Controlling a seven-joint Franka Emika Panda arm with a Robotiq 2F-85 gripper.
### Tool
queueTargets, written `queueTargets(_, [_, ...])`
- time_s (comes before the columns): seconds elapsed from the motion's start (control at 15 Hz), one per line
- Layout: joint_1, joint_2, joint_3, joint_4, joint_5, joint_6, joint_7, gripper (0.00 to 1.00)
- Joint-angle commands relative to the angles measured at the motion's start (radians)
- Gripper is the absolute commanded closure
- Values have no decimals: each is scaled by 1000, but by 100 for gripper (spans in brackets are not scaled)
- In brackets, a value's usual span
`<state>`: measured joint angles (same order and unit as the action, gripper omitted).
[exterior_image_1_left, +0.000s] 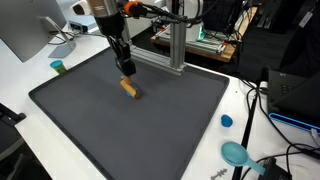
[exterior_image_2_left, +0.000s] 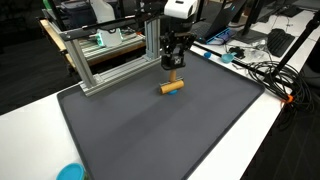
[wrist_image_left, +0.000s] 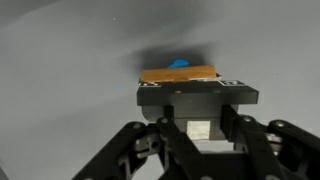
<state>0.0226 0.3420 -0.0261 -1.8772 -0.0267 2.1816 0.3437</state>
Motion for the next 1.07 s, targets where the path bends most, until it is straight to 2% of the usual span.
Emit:
queueTargets(0.0, [-19, 99, -2, 28, 54, -82, -47, 78])
queueTargets(0.53, [-35, 147, -5, 109, 86, -203, -71, 78])
queueTargets(1.0, [-32, 167, -5, 132, 103, -238, -62, 78])
